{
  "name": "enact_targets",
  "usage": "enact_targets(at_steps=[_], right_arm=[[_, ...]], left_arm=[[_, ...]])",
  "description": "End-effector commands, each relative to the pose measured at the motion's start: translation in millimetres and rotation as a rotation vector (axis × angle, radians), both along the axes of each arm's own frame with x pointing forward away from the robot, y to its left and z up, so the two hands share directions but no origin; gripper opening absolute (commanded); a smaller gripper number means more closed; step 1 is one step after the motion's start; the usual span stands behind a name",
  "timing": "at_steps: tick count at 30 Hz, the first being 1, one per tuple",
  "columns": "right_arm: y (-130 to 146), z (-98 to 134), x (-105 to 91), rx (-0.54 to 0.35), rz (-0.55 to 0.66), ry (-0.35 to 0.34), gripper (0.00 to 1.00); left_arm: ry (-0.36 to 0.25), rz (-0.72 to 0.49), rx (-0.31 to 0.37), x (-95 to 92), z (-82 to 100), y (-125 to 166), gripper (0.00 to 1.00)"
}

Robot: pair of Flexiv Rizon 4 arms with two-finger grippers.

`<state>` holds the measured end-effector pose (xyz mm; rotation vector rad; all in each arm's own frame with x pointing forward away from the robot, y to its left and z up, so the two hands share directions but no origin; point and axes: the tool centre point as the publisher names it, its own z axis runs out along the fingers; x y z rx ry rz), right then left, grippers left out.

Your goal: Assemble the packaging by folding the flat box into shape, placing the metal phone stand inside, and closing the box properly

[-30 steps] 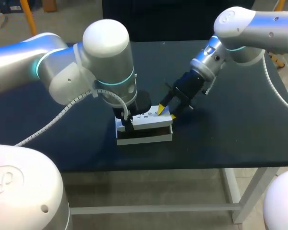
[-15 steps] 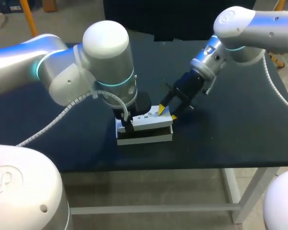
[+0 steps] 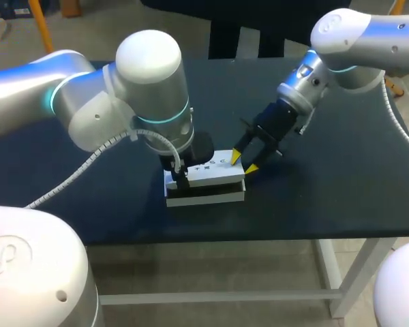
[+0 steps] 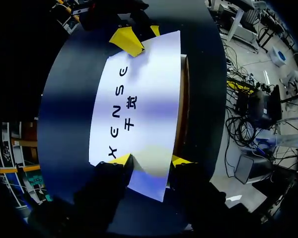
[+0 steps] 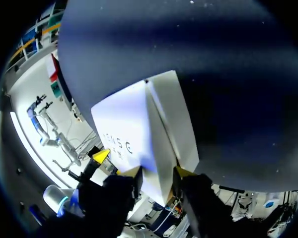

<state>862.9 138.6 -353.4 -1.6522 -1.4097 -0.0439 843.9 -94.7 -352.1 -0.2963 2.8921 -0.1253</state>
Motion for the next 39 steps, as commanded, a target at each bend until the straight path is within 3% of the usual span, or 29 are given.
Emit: enact_targets(at_steps=[1,30,39], right_arm=[[-2.6,1.1,-4.7,0.000,-0.006,-0.009,0.44],[-10.6,6.6,-12.4,0.005,-0.026,-0.038,0.43],[-13.3,18.7,-19.7,0.038,-0.041,-0.099,0.40]], left_arm=[[0.003,0.001,0.002,-2.7,-6.0,-1.5,0.46],[0.045,-0.011,0.009,-12.7,-17.5,-2.6,0.45],[0.052,-0.020,0.013,-13.9,-19.7,-4.4,0.47]])
